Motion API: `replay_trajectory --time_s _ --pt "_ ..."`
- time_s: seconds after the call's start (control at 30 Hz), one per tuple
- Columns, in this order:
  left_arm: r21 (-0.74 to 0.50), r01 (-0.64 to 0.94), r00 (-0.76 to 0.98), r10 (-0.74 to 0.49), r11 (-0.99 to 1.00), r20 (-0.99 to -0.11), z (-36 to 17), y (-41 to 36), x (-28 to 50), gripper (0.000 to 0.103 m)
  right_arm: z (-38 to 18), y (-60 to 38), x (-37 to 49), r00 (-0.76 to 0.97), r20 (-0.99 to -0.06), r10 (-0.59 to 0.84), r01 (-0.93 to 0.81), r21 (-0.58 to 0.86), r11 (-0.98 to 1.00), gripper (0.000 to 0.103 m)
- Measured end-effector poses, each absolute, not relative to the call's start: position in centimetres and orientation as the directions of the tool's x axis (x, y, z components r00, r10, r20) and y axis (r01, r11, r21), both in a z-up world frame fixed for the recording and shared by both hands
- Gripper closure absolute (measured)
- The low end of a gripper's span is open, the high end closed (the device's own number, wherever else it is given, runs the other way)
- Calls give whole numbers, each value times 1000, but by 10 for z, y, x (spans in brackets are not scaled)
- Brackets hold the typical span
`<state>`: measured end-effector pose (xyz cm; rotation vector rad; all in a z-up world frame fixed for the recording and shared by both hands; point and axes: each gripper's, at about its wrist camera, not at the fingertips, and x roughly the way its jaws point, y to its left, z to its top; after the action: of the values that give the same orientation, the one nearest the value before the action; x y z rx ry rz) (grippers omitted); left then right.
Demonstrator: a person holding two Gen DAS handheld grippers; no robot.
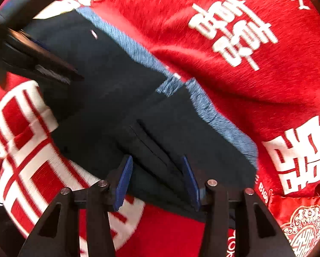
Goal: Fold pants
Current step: 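Fold the leg ends over toward the left gripper with the right gripper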
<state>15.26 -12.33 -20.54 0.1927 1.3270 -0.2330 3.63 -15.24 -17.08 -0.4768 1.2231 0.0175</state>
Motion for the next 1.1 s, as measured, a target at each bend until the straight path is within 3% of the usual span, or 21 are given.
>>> replay_trajectory --time_s 0.27,0.47,0.5,0.53,0.57,0.63,0.77,0.9,1.07,1.1 --pt "75 342 261 -18 937 -965 -219 -159 124 20 -167 -158 72 388 -888 -248 -244 -358 901 52" --pt "65 334 251 -22 940 -968 -220 -159 119 20 -197 -136 75 374 -886 -273 -370 -413 832 52" --pt "69 334 255 -19 940 -967 -220 -160 118 20 -197 -137 76 375 -883 -281 -368 -420 830 56" --pt "71 333 257 -18 940 -966 -218 -162 115 19 -196 -141 81 360 -891 -277 -355 -406 842 83" --pt "70 332 258 -19 941 -966 -217 -163 112 19 -196 -144 85 337 -905 -260 -350 -377 858 93" --pt "66 330 253 -21 942 -967 -220 -158 118 19 -187 -152 94 320 -919 -231 -326 -336 884 97" --pt "66 327 258 -22 943 -966 -222 -156 120 15 -157 -151 83 330 -934 -134 -326 -247 912 97" --pt "70 323 264 -19 944 -964 -225 -155 124 14 -183 -136 65 267 -955 -127 -362 -221 905 97" --pt "71 308 239 -5 949 -971 -212 -152 133 14 -190 -139 67 274 -952 -136 -353 -232 907 91" --pt "63 300 233 -10 952 -972 -206 -151 136 14 -184 -144 67 270 -955 -120 -347 -213 913 83"
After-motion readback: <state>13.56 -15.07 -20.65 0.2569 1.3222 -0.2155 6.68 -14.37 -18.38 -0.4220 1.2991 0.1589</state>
